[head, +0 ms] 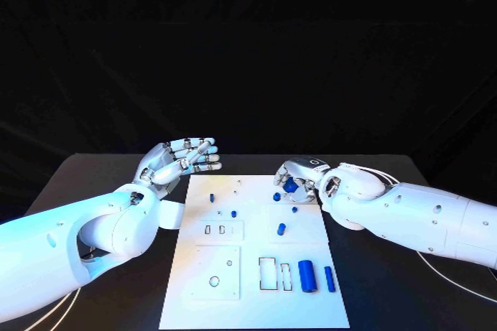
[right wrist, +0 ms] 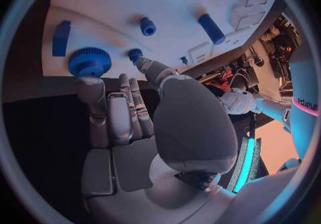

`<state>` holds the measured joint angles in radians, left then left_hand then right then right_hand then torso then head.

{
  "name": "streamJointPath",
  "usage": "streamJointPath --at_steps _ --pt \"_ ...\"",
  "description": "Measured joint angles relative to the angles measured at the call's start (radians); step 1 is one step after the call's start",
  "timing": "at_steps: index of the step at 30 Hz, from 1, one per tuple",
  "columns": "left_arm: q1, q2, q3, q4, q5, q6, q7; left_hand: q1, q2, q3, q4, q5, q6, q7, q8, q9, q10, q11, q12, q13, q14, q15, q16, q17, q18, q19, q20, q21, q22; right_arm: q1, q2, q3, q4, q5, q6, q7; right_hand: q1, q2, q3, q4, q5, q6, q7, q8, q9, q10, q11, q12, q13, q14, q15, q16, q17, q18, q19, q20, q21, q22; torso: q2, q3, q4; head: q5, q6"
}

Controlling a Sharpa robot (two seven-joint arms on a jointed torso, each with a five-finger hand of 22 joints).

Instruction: Assemble the parts on the task board

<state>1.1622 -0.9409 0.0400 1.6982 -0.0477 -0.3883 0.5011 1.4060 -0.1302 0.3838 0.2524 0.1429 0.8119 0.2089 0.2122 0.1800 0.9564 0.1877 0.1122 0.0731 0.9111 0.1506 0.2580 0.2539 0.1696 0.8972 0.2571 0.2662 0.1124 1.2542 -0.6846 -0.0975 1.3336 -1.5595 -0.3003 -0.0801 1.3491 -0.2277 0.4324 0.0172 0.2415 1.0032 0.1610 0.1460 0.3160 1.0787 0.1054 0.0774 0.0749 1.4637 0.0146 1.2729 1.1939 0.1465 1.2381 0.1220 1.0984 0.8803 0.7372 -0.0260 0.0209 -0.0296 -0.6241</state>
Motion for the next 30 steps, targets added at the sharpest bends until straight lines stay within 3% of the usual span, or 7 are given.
streamJointPath --at_steps 2,13,18,21,30 --pt "0.0 0.001 0.0 -0.001 0.0 0.001 0.0 0.0 0.0 0.0 0.0 0.0 0.0 0.0 0.0 0.0 0.0 0.0 0.0 0.0 0.0 0.0 0.0 0.0 0.0 0.0 0.0 0.0 0.0 0.0 0.006 -0.001 -0.009 -0.003 0.005 -0.003 0.0 0.0 0.001 0.001 0.0 0.0 0.0 0.0 0.002 0.0 0.0 0.0 0.0 0.001 0.001 0.016 0.016 -0.015 0.011 -0.004 0.017 0.023 0.0 0.0 -0.0001 0.001 0.001" --pt "0.0 0.004 0.0 -0.004 0.0 0.003 0.0 0.0 0.0 0.003 0.003 0.0 0.0 0.0 0.0 0.0 0.0 0.0 0.0 0.0 -0.004 0.004 0.0 0.001 0.0 0.0 0.0 0.0 0.0 -0.003 0.026 -0.002 -0.031 -0.012 0.026 -0.014 0.005 0.005 0.02 0.02 0.006 0.008 0.007 0.0 0.011 0.012 0.001 0.006 -0.001 0.001 0.001 0.058 0.051 -0.015 0.039 0.0 0.067 0.095 0.003 0.0007 -0.0006 0.006 0.001" --pt "0.0 0.004 0.0 -0.004 0.0 0.004 0.0 0.0 0.0 0.003 0.003 0.0 0.0 0.0 0.0 0.0 0.0 0.0 0.0 0.0 -0.004 0.004 0.0 0.001 0.0 0.0 0.0 0.0 0.0 -0.003 0.031 -0.002 -0.033 -0.013 0.031 -0.014 0.005 0.005 0.03 0.024 0.006 0.011 0.004 0.0 0.014 0.019 0.0 0.009 -0.001 0.001 0.001 0.062 0.053 -0.015 0.045 -0.002 0.081 0.111 0.004 0.0007 -0.0008 0.007 -0.003" --pt "0.0 0.004 0.0 -0.004 0.0 0.005 0.0 0.0 0.0 0.003 0.003 0.0 0.0 0.0 0.0 0.0 0.0 0.0 0.0 0.0 -0.004 0.003 0.0 0.001 0.0 0.0 0.0 0.0 0.0 -0.003 0.033 -0.002 -0.034 -0.013 0.033 -0.015 0.005 0.005 0.035 0.029 0.006 0.011 0.004 0.0 0.016 0.026 0.0 0.009 -0.001 0.001 0.001 0.068 0.053 -0.031 0.055 -0.002 0.096 0.132 0.005 0.0007 -0.0016 0.007 -0.006" --pt "0.0 0.008 0.0 -0.008 0.0 0.006 0.0 0.0 0.0 0.003 0.003 0.0 0.0 0.0 0.0 0.0 0.0 0.0 -0.002 0.0 -0.004 0.003 0.0 0.001 0.0 0.0 0.0 0.0 0.0 -0.004 0.035 -0.003 -0.033 -0.011 0.041 -0.014 0.005 0.005 0.048 0.034 0.006 0.018 0.004 0.0 0.021 0.036 -0.004 0.014 -0.001 0.001 0.001 0.076 0.061 -0.031 0.071 0.0 0.123 0.171 0.005 0.0006 -0.0016 0.007 -0.014"
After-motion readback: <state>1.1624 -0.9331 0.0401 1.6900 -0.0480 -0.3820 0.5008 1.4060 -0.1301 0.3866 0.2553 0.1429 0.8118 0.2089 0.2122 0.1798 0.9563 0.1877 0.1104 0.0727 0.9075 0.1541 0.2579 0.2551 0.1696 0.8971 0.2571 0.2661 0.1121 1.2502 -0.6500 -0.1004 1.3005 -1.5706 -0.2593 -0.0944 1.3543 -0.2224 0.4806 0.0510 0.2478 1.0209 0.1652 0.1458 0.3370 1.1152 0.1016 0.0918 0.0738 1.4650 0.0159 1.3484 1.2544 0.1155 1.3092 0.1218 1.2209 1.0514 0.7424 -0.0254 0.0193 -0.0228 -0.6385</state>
